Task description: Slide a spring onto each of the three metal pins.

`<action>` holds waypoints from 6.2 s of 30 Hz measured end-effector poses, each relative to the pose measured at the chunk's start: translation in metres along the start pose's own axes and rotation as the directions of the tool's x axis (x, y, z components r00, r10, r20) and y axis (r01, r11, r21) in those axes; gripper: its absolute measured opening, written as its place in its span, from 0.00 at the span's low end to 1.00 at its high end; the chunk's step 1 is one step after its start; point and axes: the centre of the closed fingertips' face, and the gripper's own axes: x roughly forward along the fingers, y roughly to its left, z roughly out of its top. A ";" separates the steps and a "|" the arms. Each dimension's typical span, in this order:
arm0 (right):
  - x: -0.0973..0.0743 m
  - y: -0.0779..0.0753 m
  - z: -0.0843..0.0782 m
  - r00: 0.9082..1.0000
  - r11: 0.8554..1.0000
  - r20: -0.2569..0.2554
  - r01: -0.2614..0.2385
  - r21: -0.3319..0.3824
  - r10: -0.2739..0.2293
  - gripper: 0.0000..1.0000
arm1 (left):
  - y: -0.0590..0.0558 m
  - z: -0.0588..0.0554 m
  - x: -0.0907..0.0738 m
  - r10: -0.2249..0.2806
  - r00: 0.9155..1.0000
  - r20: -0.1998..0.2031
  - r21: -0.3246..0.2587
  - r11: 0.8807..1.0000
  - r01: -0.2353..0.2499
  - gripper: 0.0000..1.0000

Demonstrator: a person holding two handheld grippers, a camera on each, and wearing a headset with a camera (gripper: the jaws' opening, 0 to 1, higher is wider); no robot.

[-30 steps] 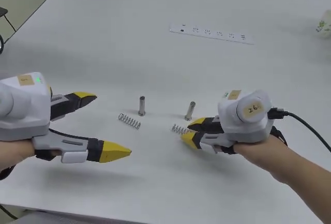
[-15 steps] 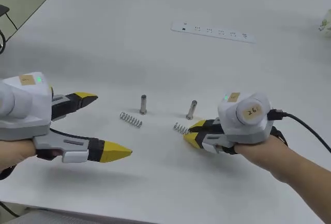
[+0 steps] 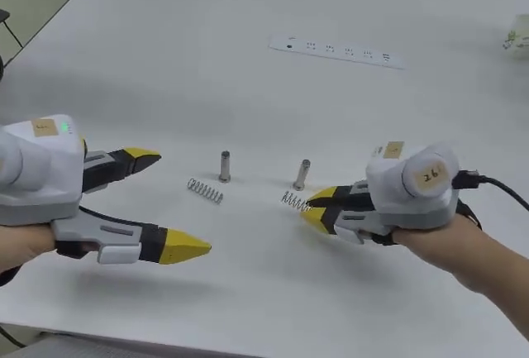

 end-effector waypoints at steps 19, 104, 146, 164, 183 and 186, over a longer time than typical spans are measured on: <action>-0.028 0.020 0.006 0.998 0.979 -0.022 -0.068 -0.194 0.065 0.08 | -0.044 0.024 0.023 -0.184 0.983 0.000 0.028 0.983 0.184 0.70; -0.047 0.049 0.013 0.981 0.956 -0.002 -0.192 -0.224 0.196 0.11 | -0.100 0.033 0.083 -0.417 0.907 -0.056 0.205 0.884 0.419 0.01; -0.050 0.072 0.071 0.959 0.943 0.134 -0.208 -0.260 0.249 0.07 | -0.101 0.026 0.090 -0.401 0.912 -0.089 0.221 0.885 0.410 0.02; -0.046 0.069 0.072 0.968 0.938 0.100 -0.194 -0.288 0.231 0.07 | -0.097 0.024 0.088 -0.386 0.919 -0.087 0.206 0.895 0.395 0.02; -0.047 0.061 0.082 0.973 0.936 0.099 -0.170 -0.307 0.209 0.07 | -0.086 0.033 0.082 -0.348 0.937 -0.031 0.194 0.917 0.347 0.09; -0.047 0.059 0.082 0.974 0.935 0.093 -0.169 -0.313 0.208 0.07 | -0.082 0.030 0.080 -0.333 0.942 -0.040 0.192 0.923 0.334 0.13</action>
